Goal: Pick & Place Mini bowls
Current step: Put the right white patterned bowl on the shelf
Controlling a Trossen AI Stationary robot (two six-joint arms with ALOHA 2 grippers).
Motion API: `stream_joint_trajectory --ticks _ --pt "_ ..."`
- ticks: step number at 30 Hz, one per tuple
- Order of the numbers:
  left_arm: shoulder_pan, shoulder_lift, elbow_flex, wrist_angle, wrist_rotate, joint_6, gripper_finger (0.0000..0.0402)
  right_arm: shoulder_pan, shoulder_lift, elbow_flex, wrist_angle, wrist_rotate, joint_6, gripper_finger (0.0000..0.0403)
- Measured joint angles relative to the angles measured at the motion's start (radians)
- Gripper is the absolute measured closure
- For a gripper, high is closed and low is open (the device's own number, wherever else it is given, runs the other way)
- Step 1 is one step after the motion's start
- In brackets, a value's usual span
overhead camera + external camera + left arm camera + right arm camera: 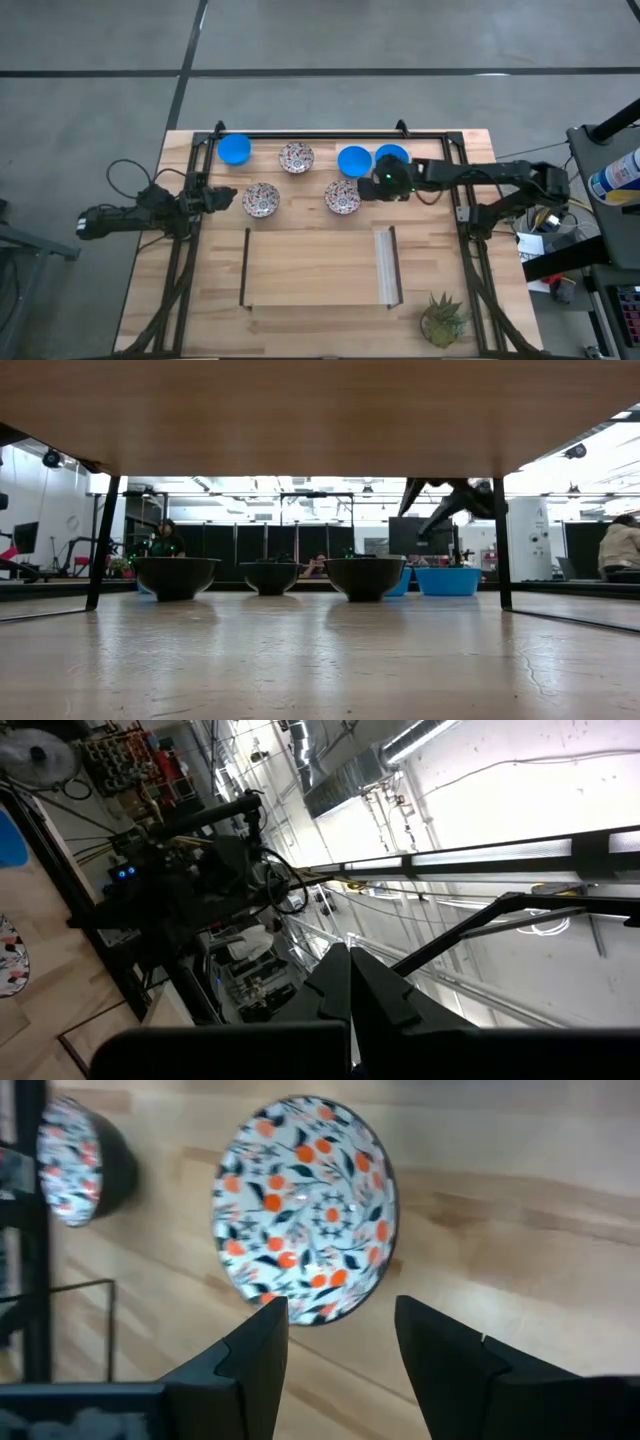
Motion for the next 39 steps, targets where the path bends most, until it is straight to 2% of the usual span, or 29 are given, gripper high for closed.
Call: stream_joint_trajectory --ticks 5,12,20,26,35,39 --pt "0.000 0.000 0.000 0.000 0.000 0.000 0.0400 -0.035 0.111 0.050 -0.013 -0.043 -0.067 0.0225" --pt "0.000 0.000 0.000 0.000 0.000 0.000 0.0400 -0.055 0.226 0.151 -0.132 -0.043 -0.189 0.0225" --pt "0.000 0.000 0.000 0.000 0.000 0.000 0.0400 -0.062 0.327 0.234 -0.157 -0.046 -0.270 0.0236" --pt "0.000 0.000 0.000 0.000 0.000 0.000 0.0400 -0.069 0.341 0.253 -0.160 -0.043 -0.310 0.0279" --pt "0.000 0.000 0.000 -0.001 0.000 0.001 0.0400 -0.100 0.337 0.219 -0.168 -0.075 -0.368 0.0383" --pt "0.000 0.000 0.000 -0.001 0.000 0.001 0.0400 -0.105 0.333 0.221 -0.168 -0.092 -0.381 0.0389"
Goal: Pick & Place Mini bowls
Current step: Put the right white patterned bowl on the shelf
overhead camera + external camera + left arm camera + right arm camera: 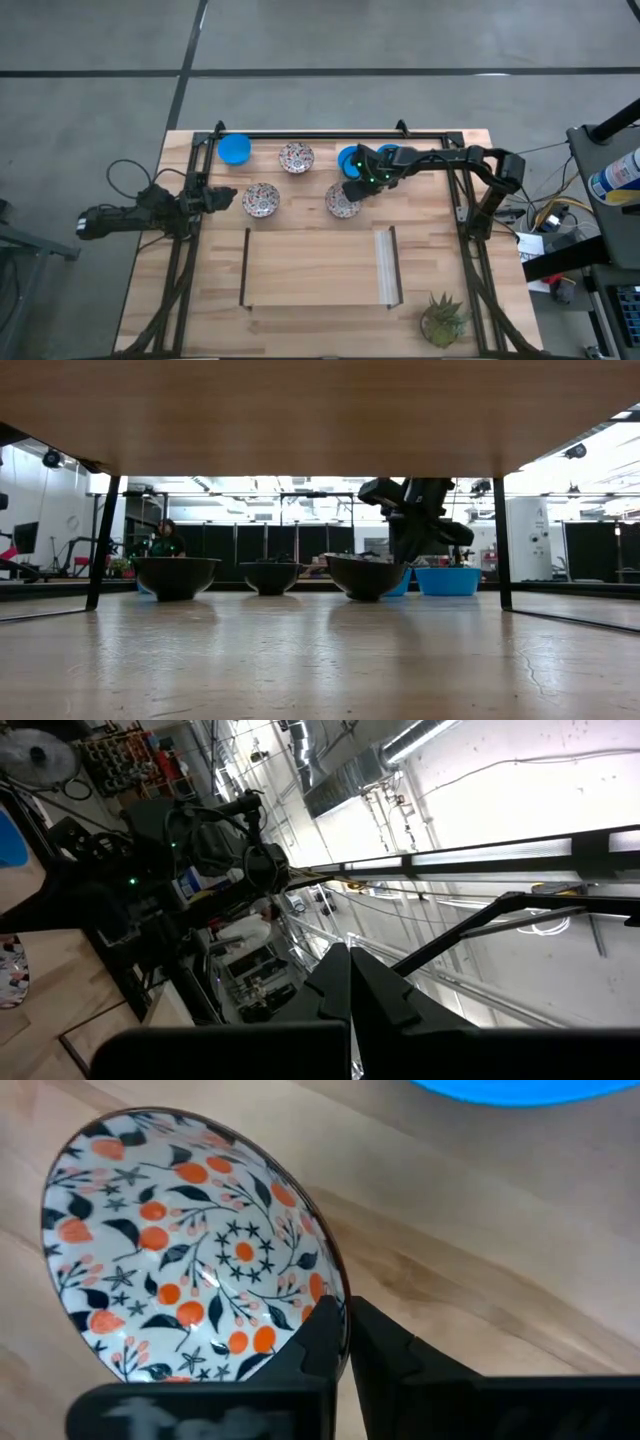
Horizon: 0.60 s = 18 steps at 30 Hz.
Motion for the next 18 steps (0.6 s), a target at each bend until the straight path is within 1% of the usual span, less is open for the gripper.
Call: stream_joint_trajectory --ticks 6,13,18 --pt "0.000 0.000 0.000 0.000 0.000 0.000 0.0400 0.001 -0.025 0.045 -0.033 0.000 -0.014 0.0392" --pt "0.000 0.000 0.000 0.000 0.000 0.006 0.0400 0.000 -0.075 0.171 -0.159 0.003 -0.071 0.0392" --pt "0.000 0.000 0.000 0.000 -0.006 0.007 0.0400 0.003 -0.093 0.295 -0.285 -0.060 -0.135 0.0392"
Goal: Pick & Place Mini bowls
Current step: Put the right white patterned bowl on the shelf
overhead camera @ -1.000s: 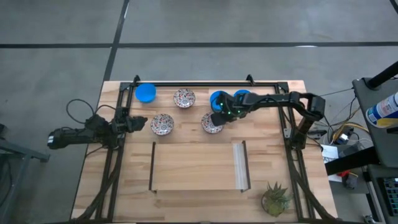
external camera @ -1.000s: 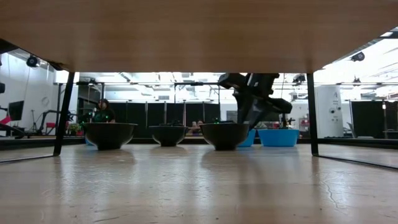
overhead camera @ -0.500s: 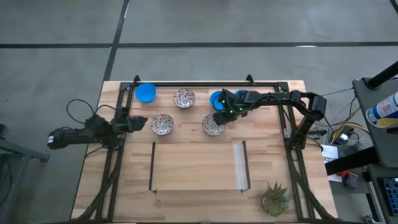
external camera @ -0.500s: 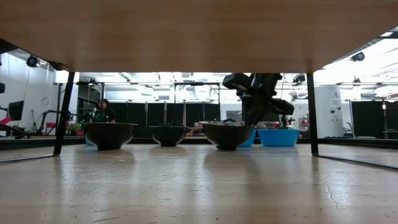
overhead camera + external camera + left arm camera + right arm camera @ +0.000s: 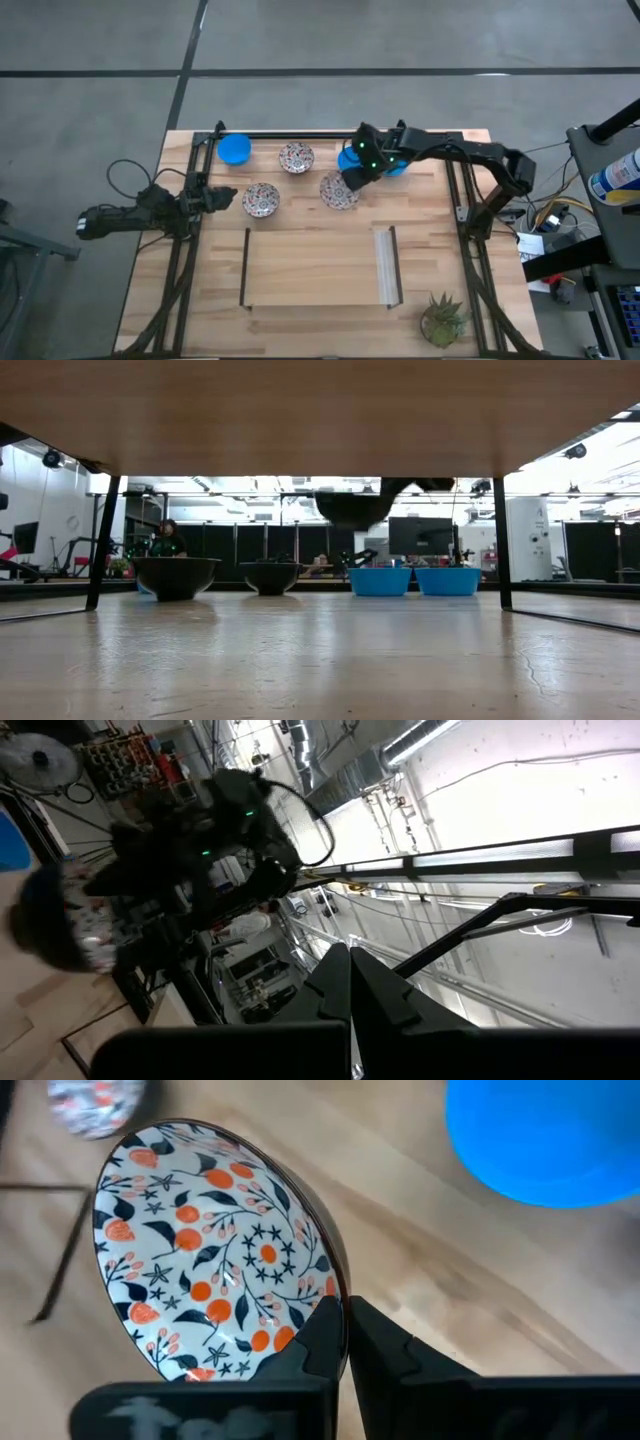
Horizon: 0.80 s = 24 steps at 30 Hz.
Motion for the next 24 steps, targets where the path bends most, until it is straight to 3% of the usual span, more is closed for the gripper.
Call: stream_joint_trajectory --ticks 9,24 --pt "0.000 0.000 0.000 0.000 0.000 0.000 0.0400 0.086 -0.040 0.159 -0.206 -0.119 -0.120 0.0392" --pt "0.000 0.000 0.000 -0.003 0.002 0.001 0.0400 0.375 -0.066 0.175 -0.331 -0.171 -0.131 0.0392"
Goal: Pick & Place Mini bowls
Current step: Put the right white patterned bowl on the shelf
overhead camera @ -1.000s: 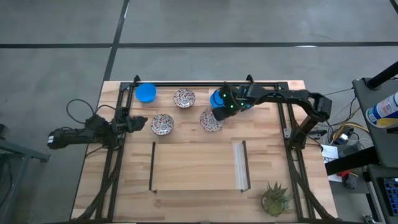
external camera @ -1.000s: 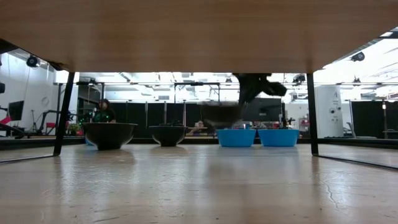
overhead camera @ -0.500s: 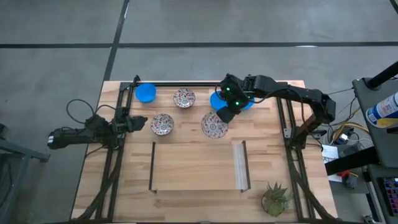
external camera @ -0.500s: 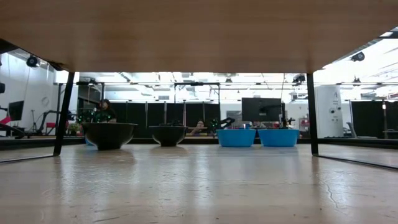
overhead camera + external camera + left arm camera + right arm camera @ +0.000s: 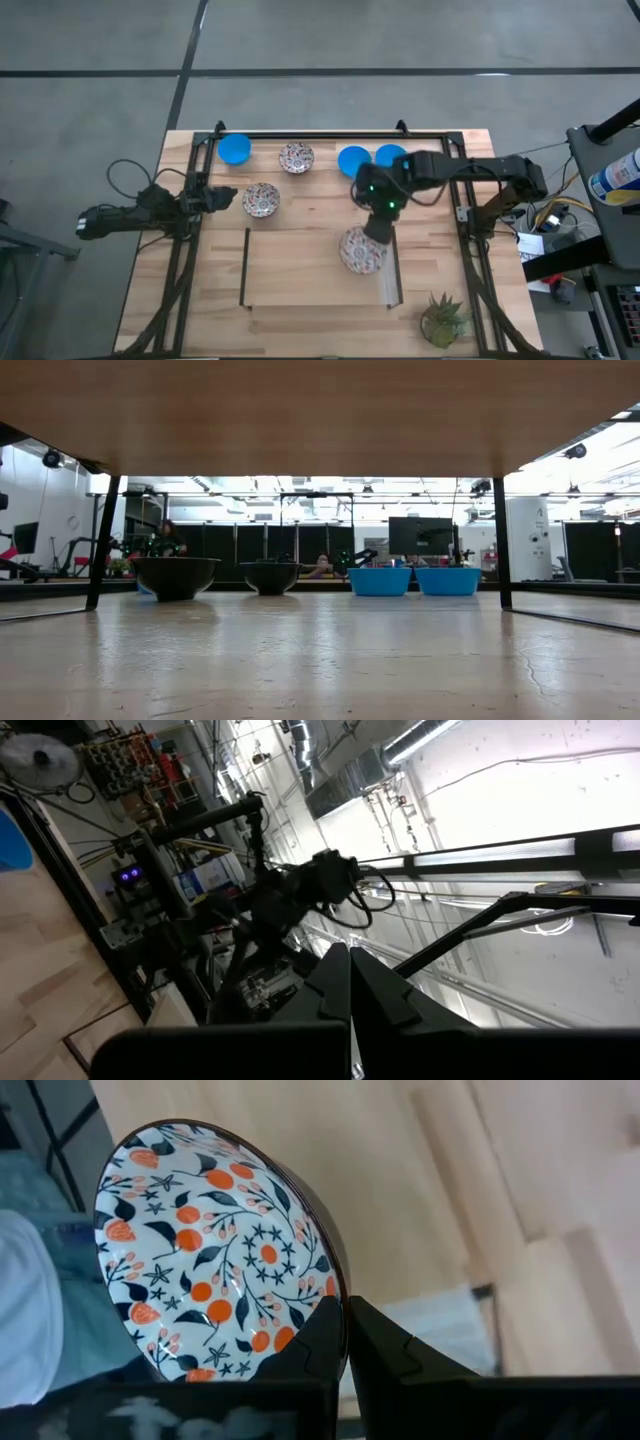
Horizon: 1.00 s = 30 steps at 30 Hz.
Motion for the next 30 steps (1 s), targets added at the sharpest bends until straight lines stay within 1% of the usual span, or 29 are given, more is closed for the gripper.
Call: stream_joint_trajectory --ticks 4,7,10,13,30 --pt "0.000 0.000 0.000 -0.001 0.000 0.000 0.0400 0.052 0.000 0.000 -0.001 0.010 0.044 0.0392" --pt "0.000 0.000 0.000 -0.003 0.000 0.000 0.0400 0.076 0.003 0.000 -0.007 0.046 0.067 0.0392" --pt "0.000 0.000 -0.001 -0.003 0.001 0.000 0.0400 0.078 0.014 0.000 -0.048 0.055 0.110 0.0392" --pt "0.000 0.000 -0.001 -0.003 0.001 0.000 0.0400 0.079 0.017 0.000 -0.066 0.075 0.115 0.0392" --pt "0.000 0.000 -0.001 -0.004 0.005 -0.001 0.0400 0.099 0.018 0.000 -0.069 0.071 0.151 0.0392"
